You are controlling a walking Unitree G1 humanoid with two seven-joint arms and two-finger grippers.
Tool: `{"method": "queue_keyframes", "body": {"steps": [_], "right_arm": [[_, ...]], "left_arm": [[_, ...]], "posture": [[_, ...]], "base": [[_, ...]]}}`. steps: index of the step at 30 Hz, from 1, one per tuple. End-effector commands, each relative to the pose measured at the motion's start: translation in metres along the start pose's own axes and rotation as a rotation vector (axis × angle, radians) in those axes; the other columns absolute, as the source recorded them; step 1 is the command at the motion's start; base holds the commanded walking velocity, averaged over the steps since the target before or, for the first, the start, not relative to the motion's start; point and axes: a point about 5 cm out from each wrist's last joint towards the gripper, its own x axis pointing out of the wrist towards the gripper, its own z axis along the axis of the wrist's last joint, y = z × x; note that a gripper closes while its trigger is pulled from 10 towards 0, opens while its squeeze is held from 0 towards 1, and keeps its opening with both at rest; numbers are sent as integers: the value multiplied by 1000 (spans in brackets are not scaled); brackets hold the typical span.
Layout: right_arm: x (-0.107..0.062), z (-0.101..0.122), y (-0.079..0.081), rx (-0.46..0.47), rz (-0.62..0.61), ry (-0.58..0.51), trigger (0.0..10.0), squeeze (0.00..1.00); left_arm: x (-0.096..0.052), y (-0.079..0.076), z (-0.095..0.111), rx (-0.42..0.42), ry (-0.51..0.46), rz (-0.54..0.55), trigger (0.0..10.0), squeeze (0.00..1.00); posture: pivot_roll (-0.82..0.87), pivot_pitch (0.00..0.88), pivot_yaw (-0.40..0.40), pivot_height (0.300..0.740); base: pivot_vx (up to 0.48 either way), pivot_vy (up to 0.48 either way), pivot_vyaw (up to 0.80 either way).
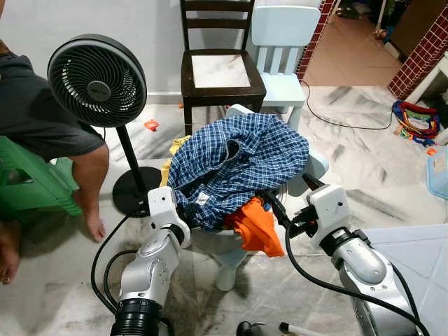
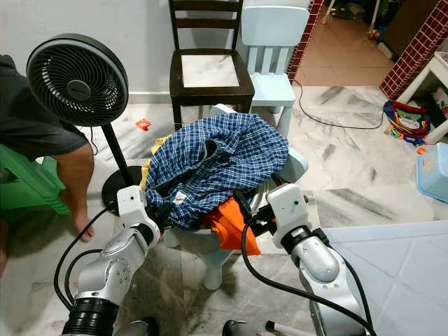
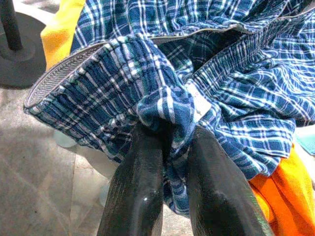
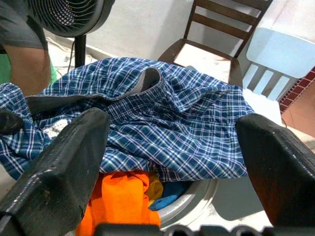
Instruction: Hang hanger
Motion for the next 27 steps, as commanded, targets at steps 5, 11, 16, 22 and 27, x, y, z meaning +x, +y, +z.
{"method": "queue_keyframes", "body": {"steps": [5, 11, 16, 22, 27], "right_arm": [[1, 1, -1, -5, 3, -6, 10000, 0], [1, 1, -1, -6, 3, -7, 10000, 0], [1, 0, -1, -6, 2, -5, 10000, 0], [2, -1, -1, 0, -7, -6, 10000, 0], [8, -2, -1, 94, -68, -15, 10000, 0]], "left_arm": [[-2, -8, -8, -20, 8, -15, 0, 0], [-1, -8, -6, -22, 5, -18, 0, 0], [-3, -12, -3, 21, -2, -48, 0, 0], [-14, -11, 3, 153, -14, -92, 0, 0], [-37, -5, 28, 320, -188, -100, 0, 0]], "posture": [[-112, 174, -74, 740], [-113, 172, -74, 740], [-109, 170, -71, 740], [-89, 164, -61, 740], [-21, 138, -34, 740]], "base": [[0, 0, 0], [0, 0, 0], [0, 0, 0], [0, 0, 0], [0, 0, 0]]}}
